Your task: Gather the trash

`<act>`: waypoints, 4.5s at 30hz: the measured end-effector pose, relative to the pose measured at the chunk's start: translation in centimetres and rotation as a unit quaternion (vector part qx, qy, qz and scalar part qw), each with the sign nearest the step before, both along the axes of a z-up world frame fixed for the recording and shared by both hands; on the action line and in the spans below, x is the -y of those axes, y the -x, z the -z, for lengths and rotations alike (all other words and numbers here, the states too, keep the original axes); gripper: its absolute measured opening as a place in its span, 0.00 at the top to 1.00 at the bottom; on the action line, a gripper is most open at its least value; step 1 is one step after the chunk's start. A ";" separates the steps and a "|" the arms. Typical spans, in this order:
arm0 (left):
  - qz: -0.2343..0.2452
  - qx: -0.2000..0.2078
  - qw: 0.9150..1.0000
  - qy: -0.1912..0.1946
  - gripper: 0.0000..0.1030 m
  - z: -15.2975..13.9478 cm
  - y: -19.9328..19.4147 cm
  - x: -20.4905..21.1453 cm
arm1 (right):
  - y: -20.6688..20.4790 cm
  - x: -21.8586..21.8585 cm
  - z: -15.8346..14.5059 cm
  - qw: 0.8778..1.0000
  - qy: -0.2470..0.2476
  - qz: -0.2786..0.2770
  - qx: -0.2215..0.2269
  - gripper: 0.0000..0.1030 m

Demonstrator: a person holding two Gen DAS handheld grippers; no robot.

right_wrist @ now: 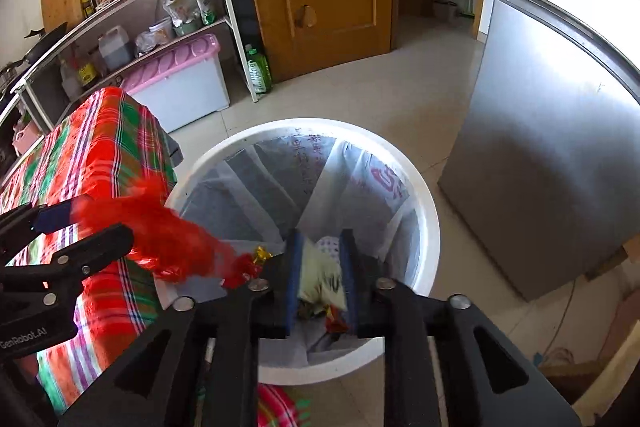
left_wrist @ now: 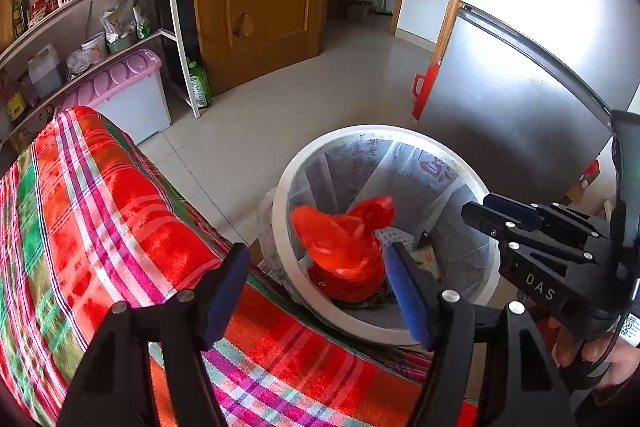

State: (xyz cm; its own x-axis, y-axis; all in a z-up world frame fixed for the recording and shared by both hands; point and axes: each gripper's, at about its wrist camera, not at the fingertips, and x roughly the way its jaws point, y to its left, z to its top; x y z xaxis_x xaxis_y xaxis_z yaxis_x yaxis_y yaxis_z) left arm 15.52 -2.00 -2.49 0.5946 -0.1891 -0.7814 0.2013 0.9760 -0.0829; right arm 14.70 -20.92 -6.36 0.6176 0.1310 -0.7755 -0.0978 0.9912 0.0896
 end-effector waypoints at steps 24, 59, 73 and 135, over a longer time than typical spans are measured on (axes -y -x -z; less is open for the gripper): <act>-0.034 0.065 0.997 0.001 0.24 -3.4 4.5 -2.0 | 5.2 -0.3 -3.3 0.997 -0.024 0.026 0.065 0.62; -0.064 0.099 0.992 -0.036 0.22 -2.6 9.9 -2.4 | 11.5 -1.3 -3.7 0.994 -0.008 0.035 0.102 0.51; -0.065 0.099 0.992 -0.042 0.22 -2.5 10.2 -2.4 | 11.4 -1.4 -3.5 0.995 -0.007 0.033 0.099 0.51; -0.068 0.097 0.992 -0.037 0.22 -2.2 10.1 -3.1 | 11.4 -1.8 -3.1 0.995 -0.003 0.032 0.093 0.51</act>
State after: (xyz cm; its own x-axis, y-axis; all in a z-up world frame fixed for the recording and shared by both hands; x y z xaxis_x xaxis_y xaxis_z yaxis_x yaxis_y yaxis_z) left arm 5.42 1.12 -0.31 0.7511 -0.0428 -0.6588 0.0717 0.9973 0.0170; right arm 3.31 -19.10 -3.27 0.7577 0.0905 -0.6463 -0.0500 0.9955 0.0808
